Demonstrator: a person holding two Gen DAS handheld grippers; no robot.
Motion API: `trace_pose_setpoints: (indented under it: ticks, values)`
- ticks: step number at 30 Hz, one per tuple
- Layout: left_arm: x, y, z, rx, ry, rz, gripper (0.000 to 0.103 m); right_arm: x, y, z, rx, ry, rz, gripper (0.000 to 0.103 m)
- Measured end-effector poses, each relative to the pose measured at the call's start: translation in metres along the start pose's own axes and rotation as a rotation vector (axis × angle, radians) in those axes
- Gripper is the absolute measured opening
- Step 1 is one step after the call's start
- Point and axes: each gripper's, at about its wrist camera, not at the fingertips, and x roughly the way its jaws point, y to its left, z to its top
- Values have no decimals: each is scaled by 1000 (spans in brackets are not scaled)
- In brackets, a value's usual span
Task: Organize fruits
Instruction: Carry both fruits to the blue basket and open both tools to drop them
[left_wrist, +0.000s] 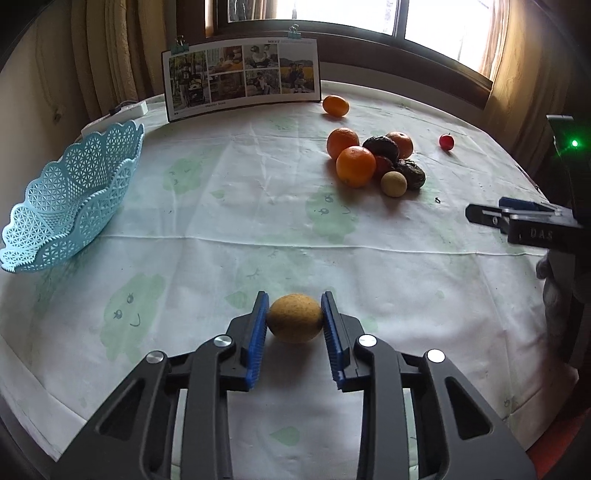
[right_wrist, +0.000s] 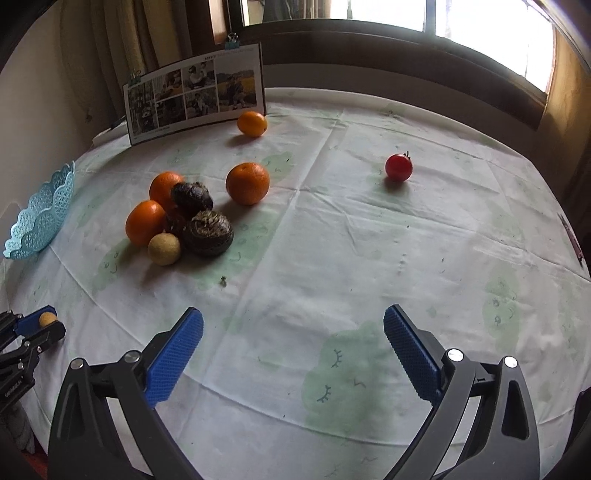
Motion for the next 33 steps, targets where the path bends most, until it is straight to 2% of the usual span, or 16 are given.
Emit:
trace_pose_setpoints:
  ticks: [6,9,11,15,16,21,25,33]
  values:
    - [-14,4,15,-22,-71,9,30,7,-42,44,98,-101,-85,96]
    - [-21,10,25,-41,-104,25,30,27,-68,71,150,-107,-127,91]
    - [-23,13,28,-51,-114,36,30,43,-82,84,183,-82,-121,77]
    - [-24,19,33,-66,-120,60,30,71,-98,103,217,-42,-120,65]
    - [-24,21,35,-72,-121,66,30,76,-99,106,215,-37,-124,63]
    - [-20,30,41,-91,-120,90,30,93,-99,112,195,-9,-124,40]
    - [-18,39,49,-111,-131,103,30,97,-98,112,190,0,-121,31]
    - [-26,71,64,-174,-187,152,30,79,-86,112,197,-38,-92,29]
